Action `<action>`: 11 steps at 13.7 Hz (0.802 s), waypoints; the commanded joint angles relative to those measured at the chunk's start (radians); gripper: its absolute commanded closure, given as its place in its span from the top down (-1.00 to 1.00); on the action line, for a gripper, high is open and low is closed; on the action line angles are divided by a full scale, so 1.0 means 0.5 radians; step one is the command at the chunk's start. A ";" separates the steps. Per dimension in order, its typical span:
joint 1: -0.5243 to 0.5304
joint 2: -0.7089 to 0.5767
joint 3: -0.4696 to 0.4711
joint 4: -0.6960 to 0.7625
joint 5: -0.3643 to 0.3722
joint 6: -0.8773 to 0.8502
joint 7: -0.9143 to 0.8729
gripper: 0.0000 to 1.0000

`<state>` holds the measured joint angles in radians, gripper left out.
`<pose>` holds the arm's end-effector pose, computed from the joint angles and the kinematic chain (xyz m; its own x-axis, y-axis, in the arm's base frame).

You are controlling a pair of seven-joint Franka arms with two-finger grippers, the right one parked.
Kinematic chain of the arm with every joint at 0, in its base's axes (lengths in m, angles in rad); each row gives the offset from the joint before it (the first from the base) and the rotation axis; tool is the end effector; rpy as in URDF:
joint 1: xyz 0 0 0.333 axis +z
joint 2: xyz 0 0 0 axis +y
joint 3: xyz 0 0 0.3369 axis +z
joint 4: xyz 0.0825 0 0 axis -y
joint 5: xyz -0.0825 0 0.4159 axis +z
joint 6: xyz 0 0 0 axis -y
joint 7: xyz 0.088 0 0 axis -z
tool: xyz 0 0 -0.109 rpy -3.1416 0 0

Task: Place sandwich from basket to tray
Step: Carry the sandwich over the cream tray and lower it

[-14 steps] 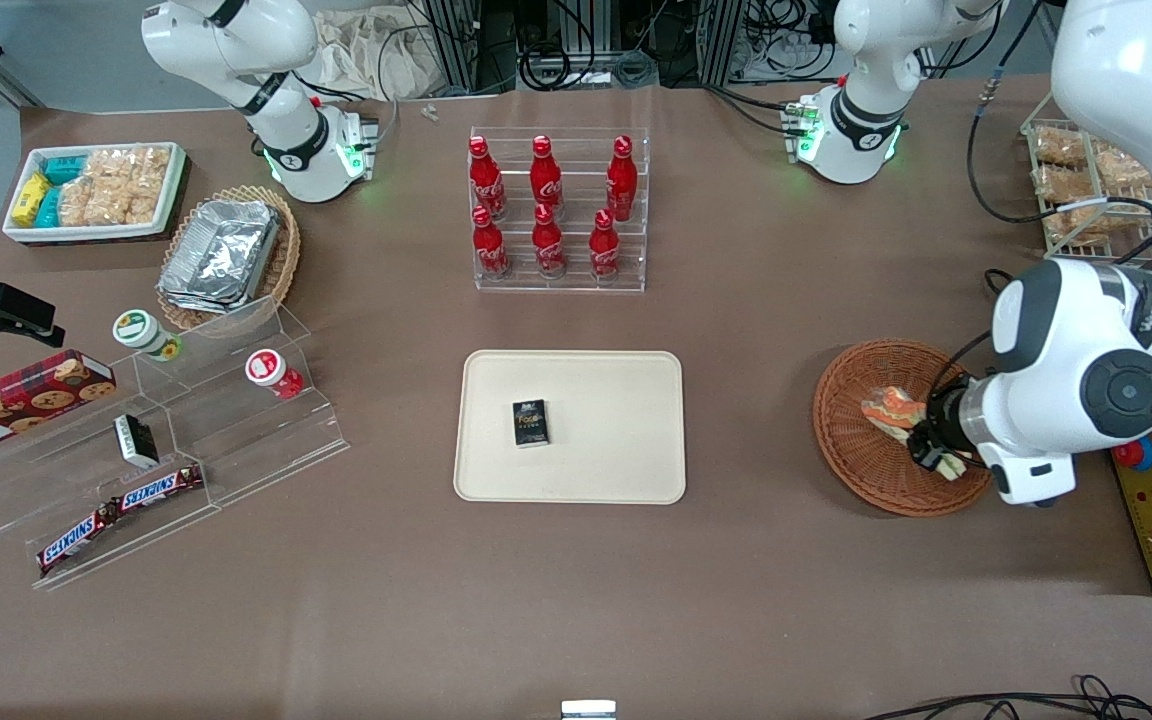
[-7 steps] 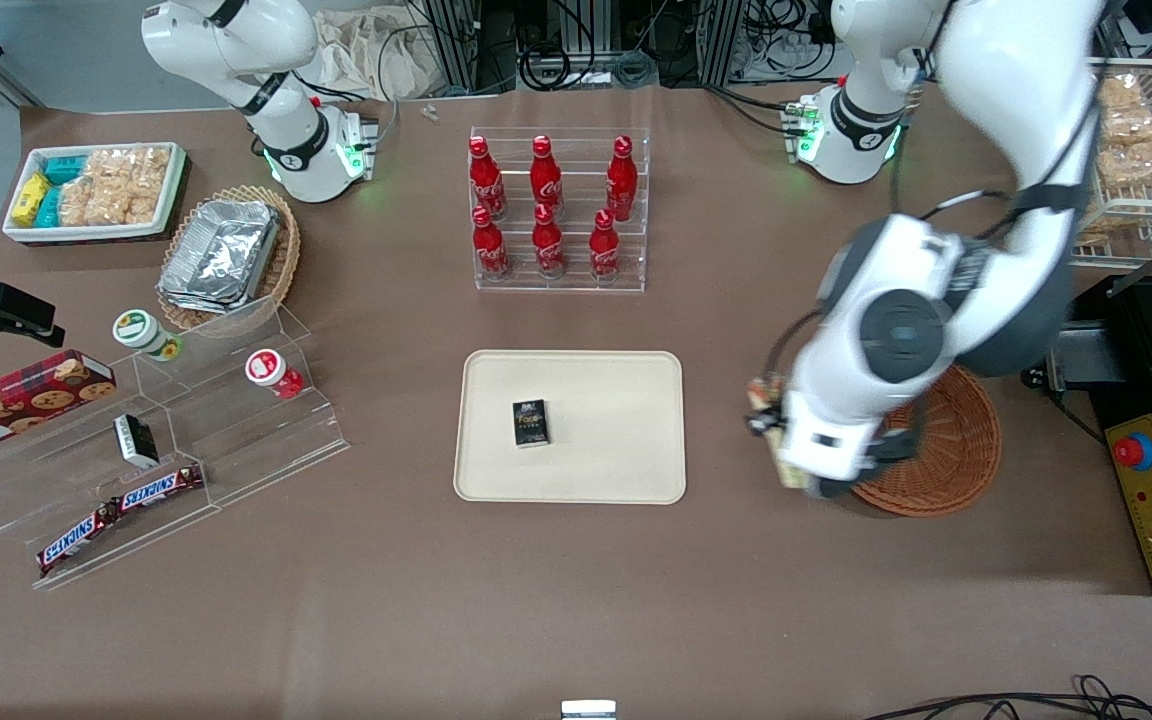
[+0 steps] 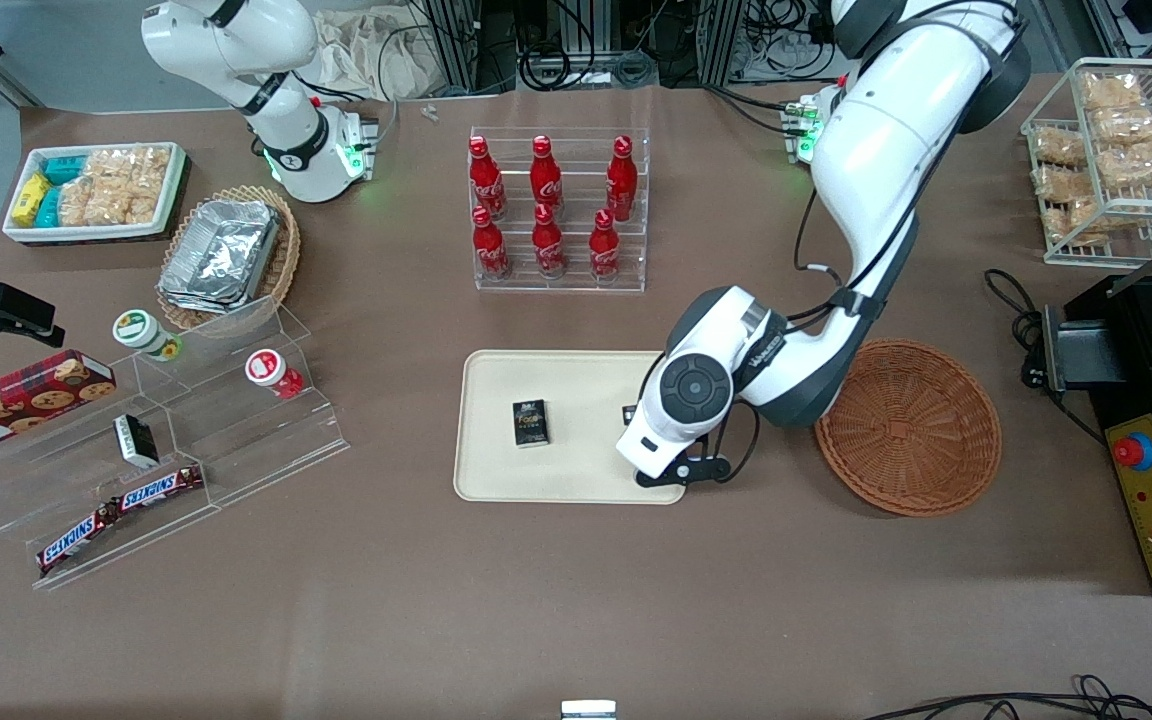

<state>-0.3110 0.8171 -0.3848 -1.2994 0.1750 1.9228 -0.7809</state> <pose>0.6394 -0.4283 0.2634 0.9773 0.1044 -0.1842 0.1045 -0.9945 -0.0091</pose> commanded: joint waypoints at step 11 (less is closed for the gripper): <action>-0.078 0.130 0.024 0.012 0.000 0.121 0.006 0.99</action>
<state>-0.3464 0.8820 -0.3821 -1.3017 0.1762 1.9785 -0.7778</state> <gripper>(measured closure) 0.220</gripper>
